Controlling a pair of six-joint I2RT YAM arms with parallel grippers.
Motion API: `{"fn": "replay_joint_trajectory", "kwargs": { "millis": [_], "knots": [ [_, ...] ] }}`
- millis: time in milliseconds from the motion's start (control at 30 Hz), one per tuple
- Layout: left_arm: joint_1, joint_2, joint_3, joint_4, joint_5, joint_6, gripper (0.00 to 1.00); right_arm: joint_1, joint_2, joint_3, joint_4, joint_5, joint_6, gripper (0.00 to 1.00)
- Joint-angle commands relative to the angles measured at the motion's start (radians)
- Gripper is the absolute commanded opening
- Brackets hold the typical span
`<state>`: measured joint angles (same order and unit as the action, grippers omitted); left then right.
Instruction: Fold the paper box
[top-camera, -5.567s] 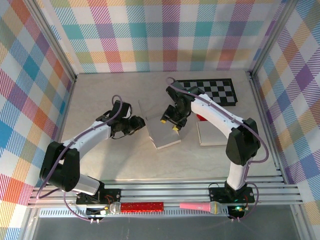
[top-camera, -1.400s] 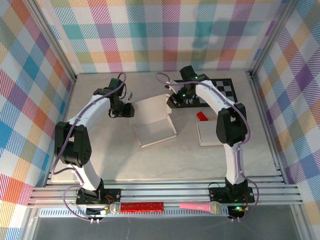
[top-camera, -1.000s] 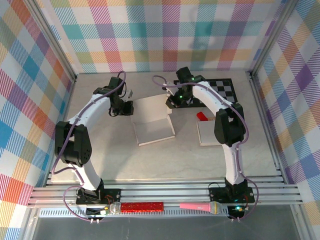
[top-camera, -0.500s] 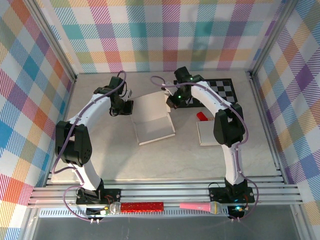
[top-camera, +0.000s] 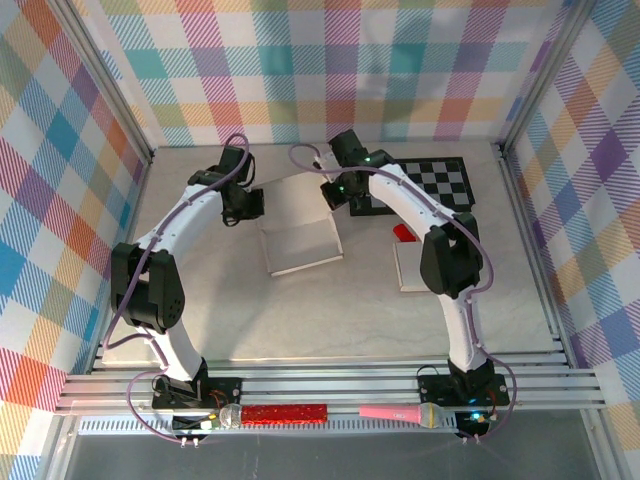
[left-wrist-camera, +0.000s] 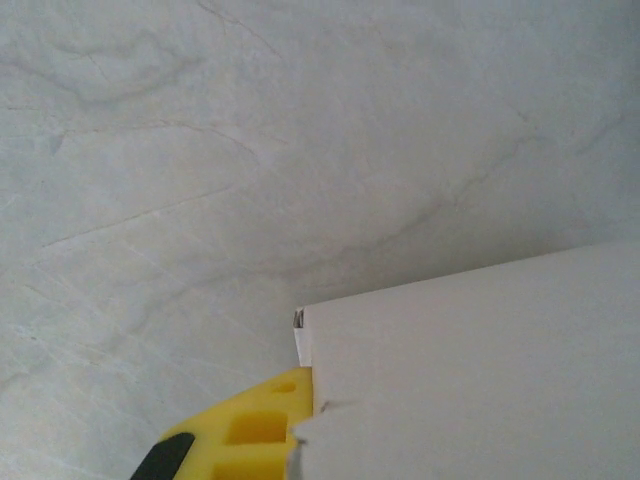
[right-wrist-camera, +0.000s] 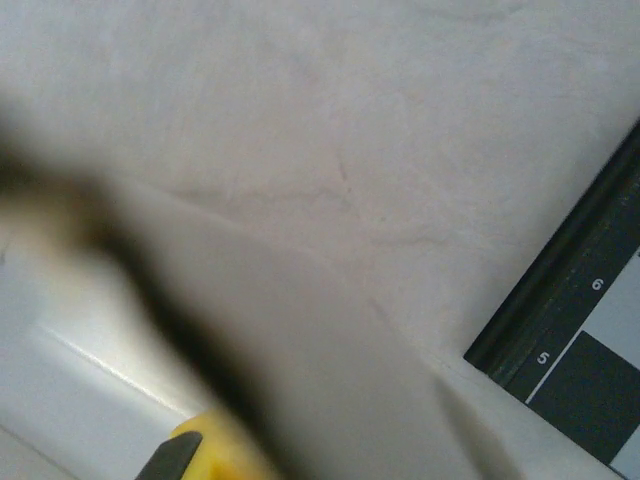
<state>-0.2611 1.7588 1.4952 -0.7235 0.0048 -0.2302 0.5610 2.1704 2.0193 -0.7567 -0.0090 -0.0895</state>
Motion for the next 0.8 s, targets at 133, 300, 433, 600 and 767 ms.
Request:
{"fn": "replay_joint_trajectory", "kwargs": {
  "millis": [133, 300, 433, 600, 767],
  "knots": [
    [0.01, 0.017, 0.0, 0.198, 0.035, -0.113, 0.0, 0.037, -0.026, -0.087, 0.265, 0.156, 0.351, 0.0],
    [0.014, -0.005, -0.059, 0.342, 0.039, -0.104, 0.0, 0.065, -0.047, -0.19, 0.411, 0.19, 0.382, 0.0],
    [0.016, -0.017, -0.124, 0.465, 0.061, -0.103, 0.0, 0.081, -0.077, -0.282, 0.507, 0.198, 0.385, 0.0],
    [0.017, -0.066, -0.264, 0.666, 0.113, -0.1, 0.0, 0.094, -0.114, -0.356, 0.588, 0.203, 0.364, 0.0],
    [0.017, -0.101, -0.37, 0.773, 0.133, -0.1, 0.0, 0.095, -0.1, -0.305, 0.458, 0.196, 0.442, 0.0]
  ]
}}
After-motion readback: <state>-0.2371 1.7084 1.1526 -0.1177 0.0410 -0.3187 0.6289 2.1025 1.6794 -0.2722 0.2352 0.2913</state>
